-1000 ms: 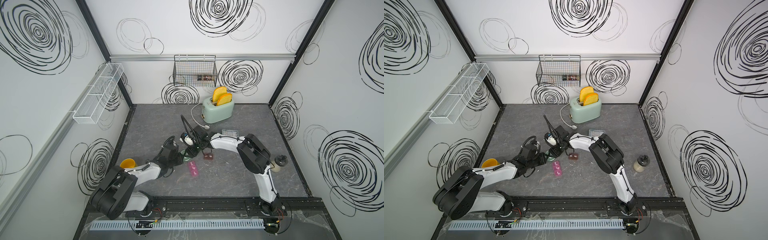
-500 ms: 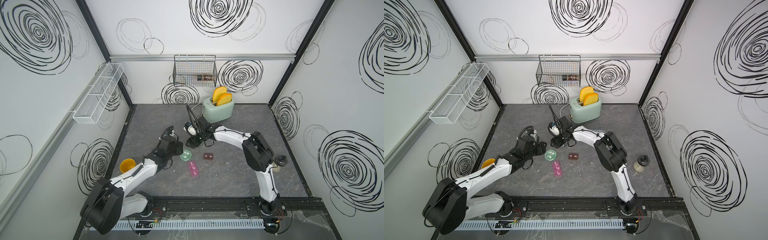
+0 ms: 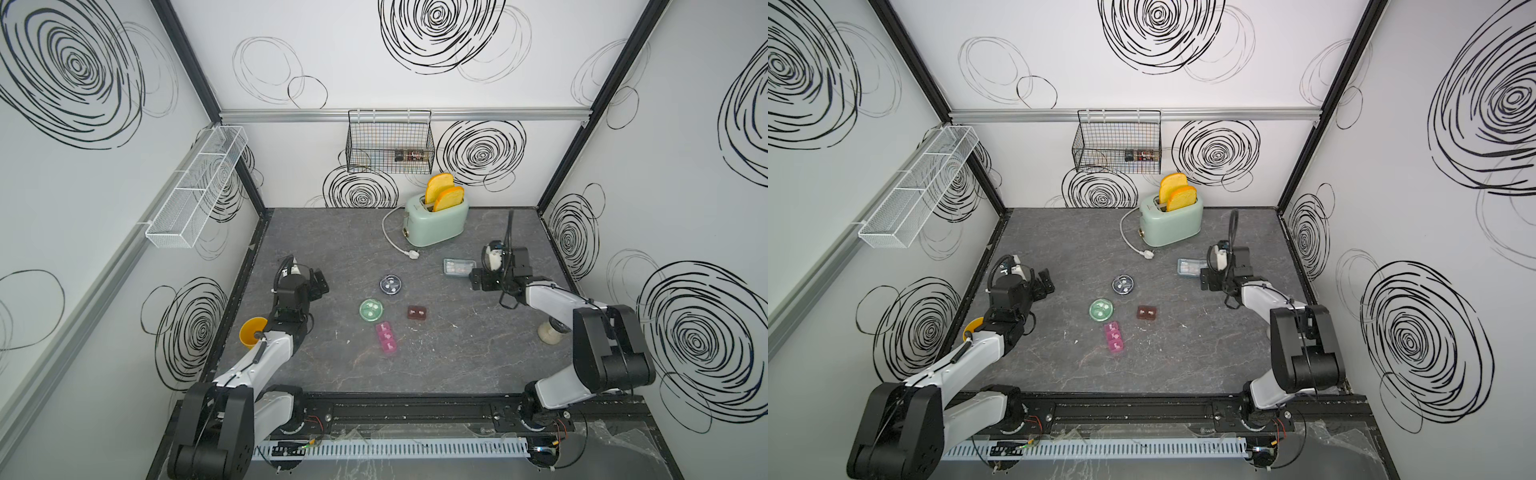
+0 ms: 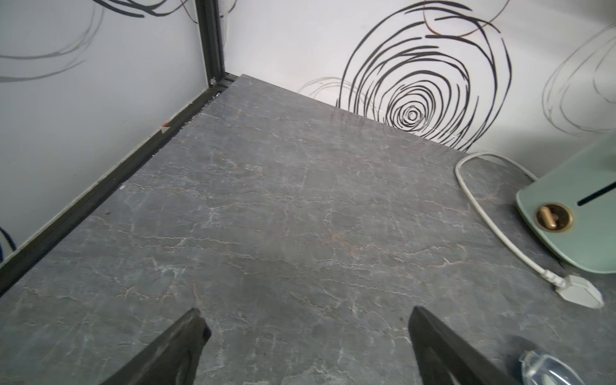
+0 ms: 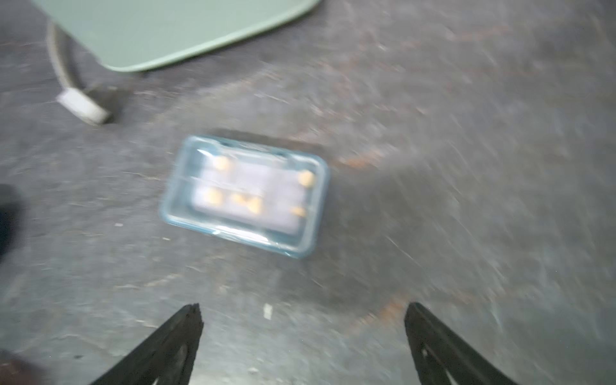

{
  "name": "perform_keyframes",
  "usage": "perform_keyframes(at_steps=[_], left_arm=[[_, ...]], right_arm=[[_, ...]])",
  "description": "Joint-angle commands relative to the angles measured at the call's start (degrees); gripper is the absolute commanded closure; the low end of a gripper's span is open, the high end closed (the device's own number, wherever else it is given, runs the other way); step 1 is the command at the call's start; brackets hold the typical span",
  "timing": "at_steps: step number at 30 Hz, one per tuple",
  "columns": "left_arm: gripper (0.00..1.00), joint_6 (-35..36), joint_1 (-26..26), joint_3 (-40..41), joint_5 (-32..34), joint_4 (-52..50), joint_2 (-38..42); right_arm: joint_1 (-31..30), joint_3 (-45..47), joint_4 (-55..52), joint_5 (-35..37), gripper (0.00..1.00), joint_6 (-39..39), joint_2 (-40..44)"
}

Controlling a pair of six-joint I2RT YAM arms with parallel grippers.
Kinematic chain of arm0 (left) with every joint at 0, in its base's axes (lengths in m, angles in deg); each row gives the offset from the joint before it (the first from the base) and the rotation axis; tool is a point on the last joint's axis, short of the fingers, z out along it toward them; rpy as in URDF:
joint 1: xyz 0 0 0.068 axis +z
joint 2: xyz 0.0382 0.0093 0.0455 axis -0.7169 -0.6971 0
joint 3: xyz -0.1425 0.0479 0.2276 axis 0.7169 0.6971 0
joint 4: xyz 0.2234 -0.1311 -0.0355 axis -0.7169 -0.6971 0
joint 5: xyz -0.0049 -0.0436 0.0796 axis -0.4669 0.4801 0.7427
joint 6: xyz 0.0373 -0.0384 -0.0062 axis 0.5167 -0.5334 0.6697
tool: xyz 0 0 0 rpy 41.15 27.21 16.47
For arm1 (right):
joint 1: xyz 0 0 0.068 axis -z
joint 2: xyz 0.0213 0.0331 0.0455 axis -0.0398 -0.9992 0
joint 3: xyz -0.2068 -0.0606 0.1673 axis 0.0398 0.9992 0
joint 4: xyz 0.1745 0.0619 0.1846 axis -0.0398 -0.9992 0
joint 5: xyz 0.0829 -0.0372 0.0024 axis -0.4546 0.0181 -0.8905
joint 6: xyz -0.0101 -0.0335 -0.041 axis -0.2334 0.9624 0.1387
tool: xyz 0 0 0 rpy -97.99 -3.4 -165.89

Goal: Close pillboxes
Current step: Reset both arms

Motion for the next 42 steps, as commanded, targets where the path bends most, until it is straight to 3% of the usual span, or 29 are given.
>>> perform_keyframes(at_steps=[1,8,13,21,27,28,32,38,42], left_arm=[[0.03,2.43,3.50,2.19,-4.35,9.93,0.80],[0.03,6.47,5.65,5.49,-8.50,24.58,-7.86],[0.01,3.83,7.24,5.51,-11.39,34.63,-13.65],[0.01,7.39,7.30,2.94,-10.80,36.09,-17.18],[0.02,11.63,3.65,2.01,-10.54,35.89,-18.18],[0.02,13.19,2.20,1.92,-9.86,36.25,-18.52],[0.03,18.24,-3.29,1.93,-4.18,37.69,-19.81],[0.04,16.75,-2.07,10.17,-4.31,54.55,-21.52],[0.04,17.04,-2.60,10.44,-3.42,54.56,-21.34]], right_arm=[[2.63,6.56,12.04,2.81,0.02,-2.16,3.20],[2.86,12.78,24.17,8.08,0.02,-1.96,5.88],[3.54,14.48,32.86,8.46,0.02,-1.17,5.23],[3.86,13.86,38.71,6.64,0.02,-0.95,2.31],[4.19,17.19,48.73,7.04,0.02,-0.47,0.22],[4.19,16.80,46.02,7.05,0.02,-1.09,1.09],[4.40,22.79,55.81,6.56,0.02,-1.11,1.64],[4.28,23.79,58.62,5.78,0.02,-0.53,0.97],[4.28,23.74,58.45,5.76,0.02,-0.57,1.03]])
